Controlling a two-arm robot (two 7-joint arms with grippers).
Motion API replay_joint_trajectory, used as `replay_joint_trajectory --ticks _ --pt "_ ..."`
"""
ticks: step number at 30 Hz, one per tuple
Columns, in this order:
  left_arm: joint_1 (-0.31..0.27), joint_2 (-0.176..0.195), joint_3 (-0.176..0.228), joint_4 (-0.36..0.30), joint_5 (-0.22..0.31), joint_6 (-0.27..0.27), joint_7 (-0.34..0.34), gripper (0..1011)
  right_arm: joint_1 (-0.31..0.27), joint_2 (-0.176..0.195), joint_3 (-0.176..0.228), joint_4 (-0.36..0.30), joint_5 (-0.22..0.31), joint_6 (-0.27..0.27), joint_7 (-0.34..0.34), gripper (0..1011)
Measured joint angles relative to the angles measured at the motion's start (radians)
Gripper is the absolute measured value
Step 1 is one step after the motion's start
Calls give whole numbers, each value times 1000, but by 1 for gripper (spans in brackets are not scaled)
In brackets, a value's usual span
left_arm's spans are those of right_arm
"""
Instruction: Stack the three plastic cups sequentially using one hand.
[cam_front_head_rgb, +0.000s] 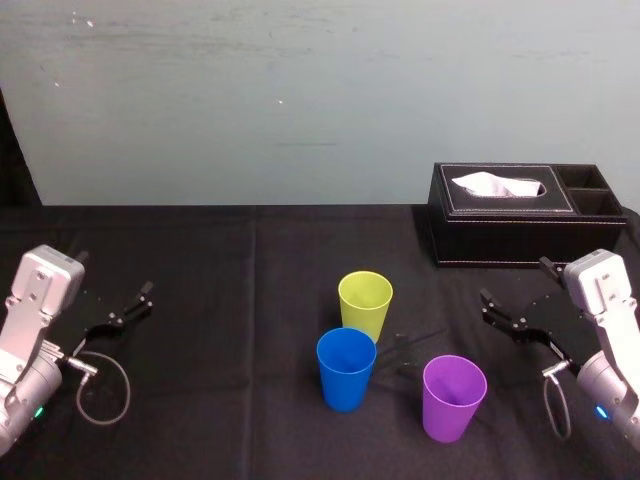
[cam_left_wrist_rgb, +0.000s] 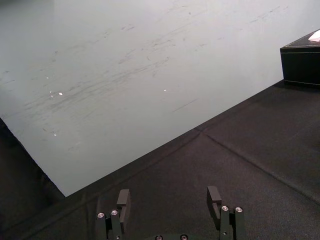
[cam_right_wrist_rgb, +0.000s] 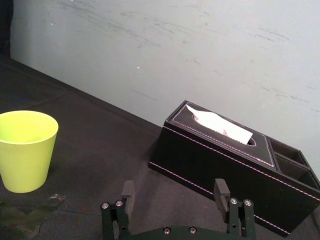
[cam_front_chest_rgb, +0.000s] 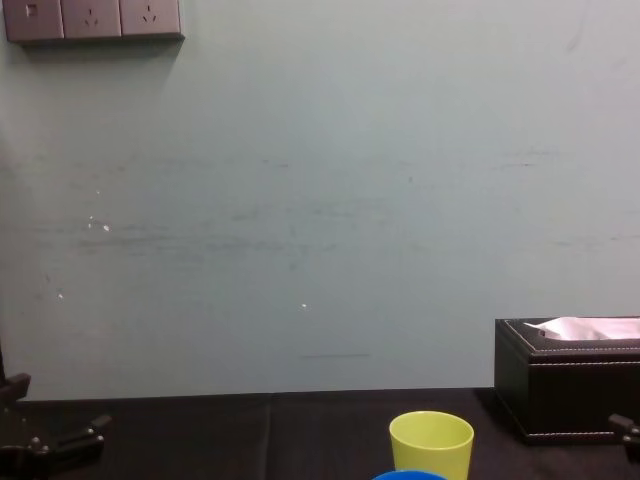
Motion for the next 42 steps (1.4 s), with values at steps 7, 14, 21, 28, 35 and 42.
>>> replay_joint_trajectory --ticks 7,14,21,28,35,42 --pt "0 0 0 0 0 0 0 1000 0 0 0 0 0 0 0 1004" --pt "0 0 0 0 0 0 0 1000 0 0 0 0 0 0 0 1004" --pt "0 0 0 0 0 0 0 1000 0 0 0 0 0 0 0 1004" --pt "0 0 0 0 0 0 0 1000 0 0 0 0 0 0 0 1004" --pt "0 0 0 0 0 0 0 1000 0 0 0 0 0 0 0 1004" --pt "0 0 0 0 0 0 0 1000 0 0 0 0 0 0 0 1004"
